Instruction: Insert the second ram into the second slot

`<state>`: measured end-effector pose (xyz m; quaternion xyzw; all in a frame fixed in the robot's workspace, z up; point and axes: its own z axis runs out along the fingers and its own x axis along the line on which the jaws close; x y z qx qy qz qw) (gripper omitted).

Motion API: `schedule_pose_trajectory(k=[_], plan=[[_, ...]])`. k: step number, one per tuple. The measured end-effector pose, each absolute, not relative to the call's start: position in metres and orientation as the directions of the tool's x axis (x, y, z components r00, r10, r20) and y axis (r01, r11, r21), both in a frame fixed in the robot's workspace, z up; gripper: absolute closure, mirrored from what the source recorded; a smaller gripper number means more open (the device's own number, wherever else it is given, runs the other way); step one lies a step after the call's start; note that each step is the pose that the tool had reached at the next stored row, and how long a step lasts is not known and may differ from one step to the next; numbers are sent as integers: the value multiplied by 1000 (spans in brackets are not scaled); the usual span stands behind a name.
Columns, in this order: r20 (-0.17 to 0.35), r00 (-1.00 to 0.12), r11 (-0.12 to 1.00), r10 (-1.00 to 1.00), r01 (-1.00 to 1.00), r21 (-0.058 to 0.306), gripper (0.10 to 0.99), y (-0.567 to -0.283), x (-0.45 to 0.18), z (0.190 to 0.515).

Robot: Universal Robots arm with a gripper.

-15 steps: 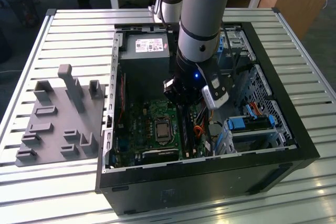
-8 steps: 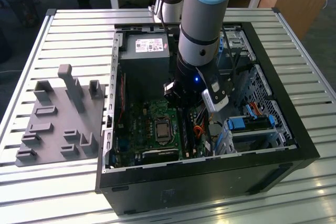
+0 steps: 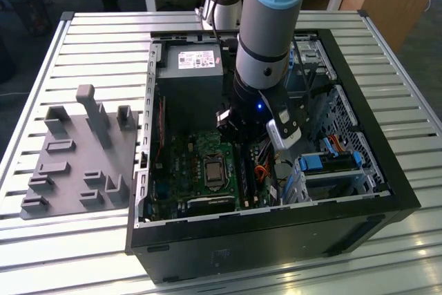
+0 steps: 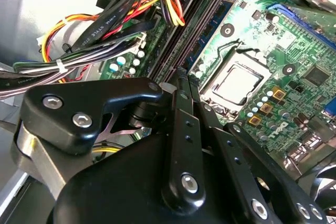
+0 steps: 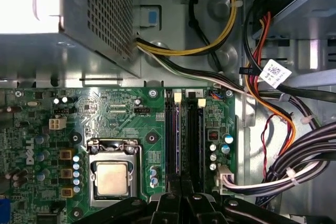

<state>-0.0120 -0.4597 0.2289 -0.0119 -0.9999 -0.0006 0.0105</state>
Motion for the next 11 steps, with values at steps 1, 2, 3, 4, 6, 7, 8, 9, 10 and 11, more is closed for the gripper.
schedule_pose_trajectory(k=[1, 2, 3, 4, 6, 7, 8, 9, 10, 11], plan=[[21, -999, 1000, 24, 24, 1, 973, -460, -12, 228], [21, -999, 1000, 24, 24, 1, 973, -460, -12, 228], [21, -999, 1000, 24, 24, 1, 973, -460, -12, 228], [21, -999, 1000, 24, 24, 1, 973, -460, -12, 228], [22, -999, 1000, 24, 24, 1, 973, -460, -12, 227], [22, -999, 1000, 24, 24, 1, 973, -460, -12, 227], [22, -999, 1000, 24, 24, 1, 973, -460, -12, 227], [22, -999, 1000, 24, 24, 1, 973, -461, -12, 227], [23, -999, 1000, 24, 24, 1, 973, -461, -12, 227], [23, -999, 1000, 24, 24, 1, 973, -461, -12, 226]])
